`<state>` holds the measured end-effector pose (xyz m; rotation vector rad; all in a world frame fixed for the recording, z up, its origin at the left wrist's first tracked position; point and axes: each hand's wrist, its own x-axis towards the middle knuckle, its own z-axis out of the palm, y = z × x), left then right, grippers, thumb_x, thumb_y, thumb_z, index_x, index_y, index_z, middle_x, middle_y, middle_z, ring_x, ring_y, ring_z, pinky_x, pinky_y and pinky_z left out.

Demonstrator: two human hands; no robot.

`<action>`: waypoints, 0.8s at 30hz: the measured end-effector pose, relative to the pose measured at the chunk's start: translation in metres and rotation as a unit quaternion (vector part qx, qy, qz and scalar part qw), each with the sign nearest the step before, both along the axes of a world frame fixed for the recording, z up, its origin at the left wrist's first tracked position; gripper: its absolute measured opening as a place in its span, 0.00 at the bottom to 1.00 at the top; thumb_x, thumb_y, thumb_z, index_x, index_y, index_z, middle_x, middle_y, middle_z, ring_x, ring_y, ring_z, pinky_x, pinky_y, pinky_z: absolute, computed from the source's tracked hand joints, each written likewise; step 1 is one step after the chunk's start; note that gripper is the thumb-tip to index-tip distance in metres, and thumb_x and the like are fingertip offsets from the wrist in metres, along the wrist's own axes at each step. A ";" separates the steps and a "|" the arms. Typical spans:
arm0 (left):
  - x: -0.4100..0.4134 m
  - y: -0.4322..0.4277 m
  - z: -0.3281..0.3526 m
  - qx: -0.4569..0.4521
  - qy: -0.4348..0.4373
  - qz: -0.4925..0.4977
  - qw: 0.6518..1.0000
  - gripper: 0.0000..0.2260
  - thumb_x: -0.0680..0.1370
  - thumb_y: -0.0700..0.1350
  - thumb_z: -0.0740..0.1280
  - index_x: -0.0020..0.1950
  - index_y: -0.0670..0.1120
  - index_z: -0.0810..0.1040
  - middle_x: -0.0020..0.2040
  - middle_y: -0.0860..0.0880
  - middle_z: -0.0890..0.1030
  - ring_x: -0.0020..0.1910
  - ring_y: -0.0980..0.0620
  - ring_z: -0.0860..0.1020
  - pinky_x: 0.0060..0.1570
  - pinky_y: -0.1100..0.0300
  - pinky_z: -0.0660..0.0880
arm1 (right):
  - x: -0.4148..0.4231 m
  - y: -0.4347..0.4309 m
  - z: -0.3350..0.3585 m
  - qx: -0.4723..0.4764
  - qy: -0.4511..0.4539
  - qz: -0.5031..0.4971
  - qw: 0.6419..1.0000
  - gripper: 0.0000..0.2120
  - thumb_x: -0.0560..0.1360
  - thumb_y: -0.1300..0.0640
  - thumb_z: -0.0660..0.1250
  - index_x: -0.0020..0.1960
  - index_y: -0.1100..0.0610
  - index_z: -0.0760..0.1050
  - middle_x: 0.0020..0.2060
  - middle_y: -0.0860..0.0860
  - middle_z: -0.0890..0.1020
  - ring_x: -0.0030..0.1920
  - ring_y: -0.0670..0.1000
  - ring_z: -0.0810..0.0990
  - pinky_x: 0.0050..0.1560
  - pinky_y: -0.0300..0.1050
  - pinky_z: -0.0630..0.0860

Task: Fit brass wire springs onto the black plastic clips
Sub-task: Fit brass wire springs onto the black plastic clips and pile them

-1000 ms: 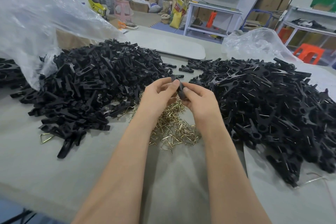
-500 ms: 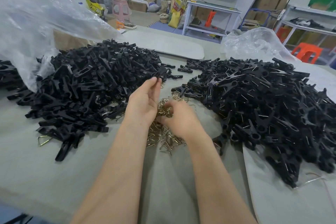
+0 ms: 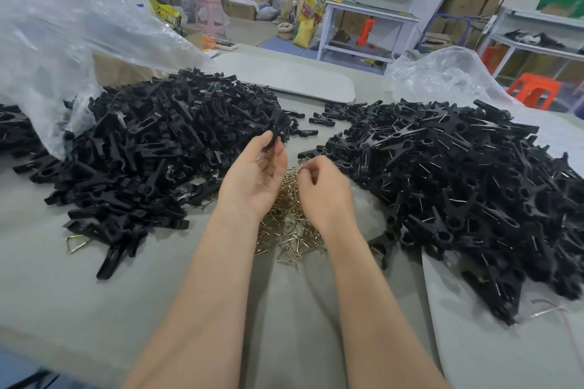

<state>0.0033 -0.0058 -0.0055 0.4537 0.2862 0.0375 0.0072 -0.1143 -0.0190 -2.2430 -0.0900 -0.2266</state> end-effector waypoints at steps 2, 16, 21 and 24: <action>0.000 0.000 -0.001 0.007 0.002 -0.002 1.000 0.03 0.76 0.38 0.69 0.43 0.39 0.77 0.35 0.46 0.80 0.34 0.56 0.79 0.34 0.66 0.79 | 0.002 -0.004 0.002 0.037 -0.003 -0.005 0.999 0.08 0.79 0.54 0.58 0.54 0.54 0.73 0.46 0.48 0.81 0.47 0.49 0.77 0.46 0.42 0.70; 0.000 0.002 0.000 0.023 0.026 0.049 0.998 0.05 0.76 0.40 0.69 0.41 0.43 0.75 0.40 0.48 0.79 0.35 0.57 0.77 0.41 0.66 0.76 | 0.004 0.002 -0.008 -0.055 -0.013 0.007 0.998 0.08 0.77 0.59 0.63 0.54 0.54 0.77 0.49 0.49 0.80 0.46 0.47 0.76 0.46 0.34 0.71; 0.001 0.001 0.000 0.045 0.027 0.054 0.997 0.03 0.77 0.38 0.67 0.43 0.42 0.76 0.40 0.48 0.79 0.39 0.56 0.78 0.45 0.65 0.77 | 0.011 -0.013 -0.003 0.080 0.027 -0.003 0.996 0.09 0.76 0.61 0.66 0.55 0.53 0.79 0.38 0.41 0.77 0.37 0.36 0.73 0.32 0.22 0.66; 0.001 0.002 -0.001 0.050 0.028 0.055 0.997 0.02 0.76 0.39 0.67 0.44 0.43 0.76 0.39 0.48 0.80 0.39 0.56 0.78 0.46 0.64 0.78 | 0.006 -0.010 0.004 0.134 -0.012 0.012 0.991 0.06 0.75 0.61 0.67 0.49 0.53 0.79 0.37 0.41 0.78 0.38 0.39 0.75 0.36 0.22 0.69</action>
